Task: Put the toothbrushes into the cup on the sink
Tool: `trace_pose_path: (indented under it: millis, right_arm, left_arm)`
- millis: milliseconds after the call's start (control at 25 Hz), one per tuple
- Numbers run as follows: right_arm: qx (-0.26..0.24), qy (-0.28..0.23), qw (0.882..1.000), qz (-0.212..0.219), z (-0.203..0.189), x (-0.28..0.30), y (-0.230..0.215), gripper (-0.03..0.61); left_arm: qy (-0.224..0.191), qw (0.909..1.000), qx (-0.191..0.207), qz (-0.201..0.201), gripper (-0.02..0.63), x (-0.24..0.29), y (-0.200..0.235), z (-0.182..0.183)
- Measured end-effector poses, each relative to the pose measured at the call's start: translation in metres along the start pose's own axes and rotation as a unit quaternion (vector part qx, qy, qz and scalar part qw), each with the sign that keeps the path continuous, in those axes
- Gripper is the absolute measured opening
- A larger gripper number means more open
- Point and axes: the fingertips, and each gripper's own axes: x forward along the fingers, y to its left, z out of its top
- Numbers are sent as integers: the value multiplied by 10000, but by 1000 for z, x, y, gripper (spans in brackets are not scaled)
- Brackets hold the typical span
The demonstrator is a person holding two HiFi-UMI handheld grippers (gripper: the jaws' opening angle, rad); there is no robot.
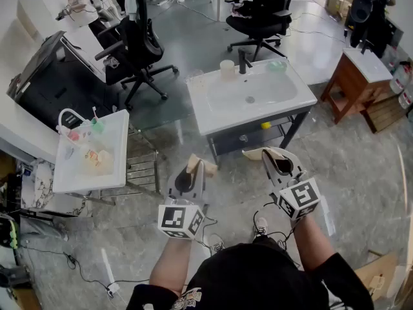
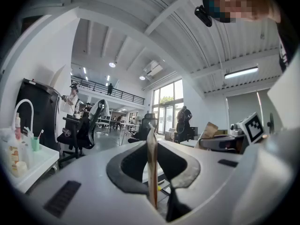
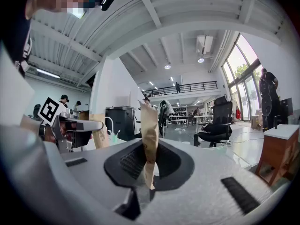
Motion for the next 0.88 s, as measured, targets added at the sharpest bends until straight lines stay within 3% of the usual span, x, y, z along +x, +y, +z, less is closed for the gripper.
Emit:
trace_pose_path:
  millis: [880]
  right_arm:
    - [84,-55,9999,25,6,-9,-16,43]
  left_arm:
    - [-32,10000,48,57,61,3,-17,6]
